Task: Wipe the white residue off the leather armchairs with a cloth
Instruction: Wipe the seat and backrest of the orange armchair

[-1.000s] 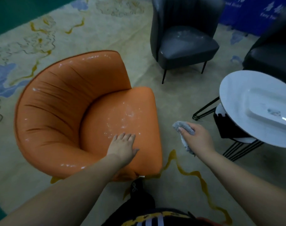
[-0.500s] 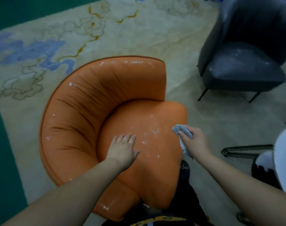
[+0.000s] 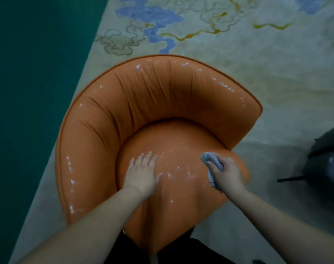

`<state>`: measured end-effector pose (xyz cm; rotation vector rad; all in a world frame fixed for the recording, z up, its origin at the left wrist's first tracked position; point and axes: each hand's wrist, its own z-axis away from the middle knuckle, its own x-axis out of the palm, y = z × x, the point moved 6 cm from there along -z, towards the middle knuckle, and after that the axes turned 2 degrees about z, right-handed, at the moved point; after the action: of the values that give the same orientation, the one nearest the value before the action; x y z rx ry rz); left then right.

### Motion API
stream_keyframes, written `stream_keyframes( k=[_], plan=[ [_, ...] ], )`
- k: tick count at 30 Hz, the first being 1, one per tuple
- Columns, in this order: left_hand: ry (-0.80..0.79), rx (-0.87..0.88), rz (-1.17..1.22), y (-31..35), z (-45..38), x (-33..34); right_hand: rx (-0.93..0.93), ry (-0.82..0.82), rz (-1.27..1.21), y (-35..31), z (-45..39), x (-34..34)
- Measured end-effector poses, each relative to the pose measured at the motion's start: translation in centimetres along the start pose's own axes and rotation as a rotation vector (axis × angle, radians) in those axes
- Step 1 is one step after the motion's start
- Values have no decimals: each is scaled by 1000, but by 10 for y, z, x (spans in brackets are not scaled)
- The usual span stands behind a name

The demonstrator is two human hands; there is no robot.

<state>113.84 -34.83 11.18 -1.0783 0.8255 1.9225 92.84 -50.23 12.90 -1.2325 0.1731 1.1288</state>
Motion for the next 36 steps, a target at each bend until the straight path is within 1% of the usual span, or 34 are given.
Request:
stream_keyframes(
  k=[2, 4, 9, 12, 15, 18, 21, 24, 26, 29, 32, 36],
  plan=[
    [-3, -79, 33, -6, 10, 4, -48, -51, 42, -2, -10, 0],
    [-16, -153, 62, -14, 23, 11, -74, -85, 30, -4, -15, 5],
    [-61, -288, 115, -31, 53, 41, -104, -106, 113, 2, -18, 23],
    [-68, -319, 140, -36, 62, 59, -102, -133, 130, 10, -16, 32],
    [-63, -328, 175, -40, 67, 74, -92, -131, 68, 21, -12, 35],
    [-53, -338, 205, -43, 69, 87, -106, -124, 95, 32, -13, 41],
    [-27, -339, 237, -46, 61, 95, -143, -146, 70, 36, -25, 50],
    [-9, -355, 253, -51, 47, 102, -214, -153, 139, 39, -46, 61],
    [-10, -392, 259, -53, 35, 110, -257, -134, 168, 40, -62, 68],
    [-6, -457, 304, -54, 19, 125, -331, -158, 200, 41, -89, 81],
    [6, -495, 348, -55, 0, 144, -386, -182, 191, 44, -116, 97],
    [34, -477, 386, -63, -35, 161, -449, -216, 149, 47, -156, 123]
  ],
)
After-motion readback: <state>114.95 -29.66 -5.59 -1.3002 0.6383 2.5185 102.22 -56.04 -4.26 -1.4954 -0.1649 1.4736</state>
